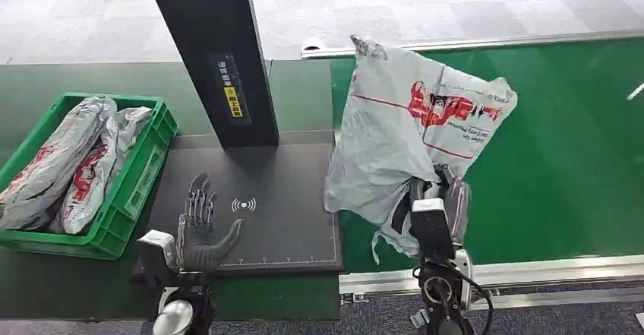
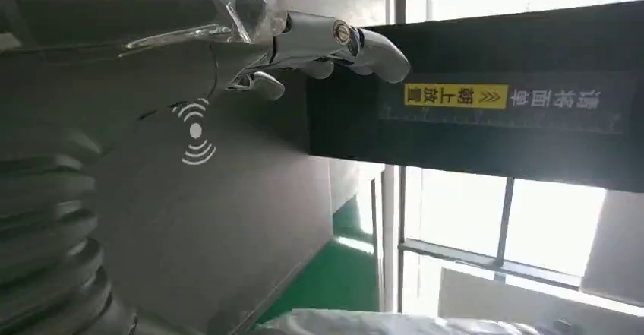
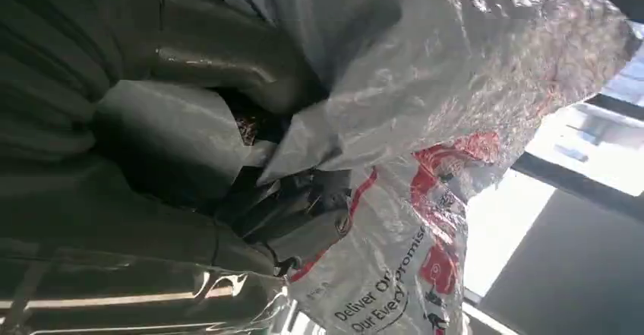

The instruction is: Moved the parcel from conveyor to table for the left to box.

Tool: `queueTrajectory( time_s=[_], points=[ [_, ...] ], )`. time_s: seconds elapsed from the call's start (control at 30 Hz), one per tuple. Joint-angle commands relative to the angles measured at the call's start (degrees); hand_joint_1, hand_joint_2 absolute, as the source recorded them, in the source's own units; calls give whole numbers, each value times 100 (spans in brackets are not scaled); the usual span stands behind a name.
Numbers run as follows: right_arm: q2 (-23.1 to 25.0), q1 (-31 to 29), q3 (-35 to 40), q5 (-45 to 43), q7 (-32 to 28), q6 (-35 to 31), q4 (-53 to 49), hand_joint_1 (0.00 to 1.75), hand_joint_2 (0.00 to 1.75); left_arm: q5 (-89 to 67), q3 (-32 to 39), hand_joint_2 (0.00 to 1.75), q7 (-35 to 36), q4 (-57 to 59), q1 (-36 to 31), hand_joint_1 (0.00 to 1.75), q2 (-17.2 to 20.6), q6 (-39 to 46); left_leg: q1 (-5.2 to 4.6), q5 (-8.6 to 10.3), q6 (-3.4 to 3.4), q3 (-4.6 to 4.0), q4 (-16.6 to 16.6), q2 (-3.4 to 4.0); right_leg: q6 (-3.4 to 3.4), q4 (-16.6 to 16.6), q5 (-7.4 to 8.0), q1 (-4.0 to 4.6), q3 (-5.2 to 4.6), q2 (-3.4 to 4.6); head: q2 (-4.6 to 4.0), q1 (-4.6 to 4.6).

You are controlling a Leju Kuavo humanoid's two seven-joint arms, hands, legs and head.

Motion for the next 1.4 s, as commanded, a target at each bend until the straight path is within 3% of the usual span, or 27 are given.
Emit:
queueTrajectory(
  time_s=[0.03, 0.33, 0.4, 0.5, 0.6, 0.7, 1.3, 1.33, 1.37, 1.4],
  points=[
    [-276, 74, 754, -308, -100, 145, -1208, 175, 175, -58, 390, 175, -48, -274, 109, 0, 79, 113, 0, -1, 3, 2, 2, 6, -5, 1, 0, 2, 1, -2, 0, 2],
    [-274, 6, 829, -453, -128, 219, -1038, 175, 175, -212, 495, 175, -39, -420, 116, 0, 74, 112, -1, -2, 4, 15, -4, 3, -5, -5, -2, 2, 17, -6, 0, 0],
    [-293, -54, 978, -800, -67, 783, -781, 175, 175, -361, 567, 175, -81, -410, 48, 0, 79, 181, 0, -1, 2, 11, -3, 2, -3, -4, -1, 1, 13, -3, 0, -2],
    [-121, -472, 1399, -1248, 60, 1789, 446, 175, 175, -582, 766, 175, -46, -577, -33, 0, 200, 406, 2, -2, 3, 21, -7, 10, -8, -10, 1, 6, 23, -1, 0, 0],
    [150, -929, 1727, -1583, -138, 2179, 1752, 175, 175, -610, 1008, 175, -19, -850, 51, 0, 286, 480, 6, -2, -1, 32, -14, 49, -12, -15, 13, 9, 21, 36, 0, 0],
    [304, -1160, 2109, -1567, -179, 2274, 2520, 175, 175, -682, 1194, 175, -36, -1003, 60, 0, 347, 550, 6, -2, -2, 24, -9, 35, -8, -8, 8, 10, 16, 27, 0, 0],
    [342, -1262, 2506, -1518, 57, 2421, 2559, 175, 175, -895, 1385, 175, 80, -1034, -259, 0, 493, 673, 7, 2, 0, 12, -4, 2, -12, -3, 1, 13, 17, -9, 0, -2],
    [338, -1272, 2521, -1490, 113, 2359, 2554, 33, 175, -899, 1377, 175, 82, -1021, -269, 0, 489, 673, 5, 3, 0, 8, -4, 0, -8, -3, 1, 9, 11, -8, 0, -2],
    [335, -1284, 2555, -1442, 181, 2258, 2533, 0, 175, -901, 1374, 175, 82, -997, -294, 0, 475, 681, 5, 3, 2, 14, -6, -2, -9, -5, 0, 10, 19, -14, 0, 0],
    [339, -1289, 2568, -1411, 205, 2176, 2497, 0, 175, -905, 1378, 175, 84, -968, -336, 0, 472, 681, 6, 3, 3, 10, -5, -4, -6, -6, 0, 10, 15, -12, 0, 0]
  ],
)
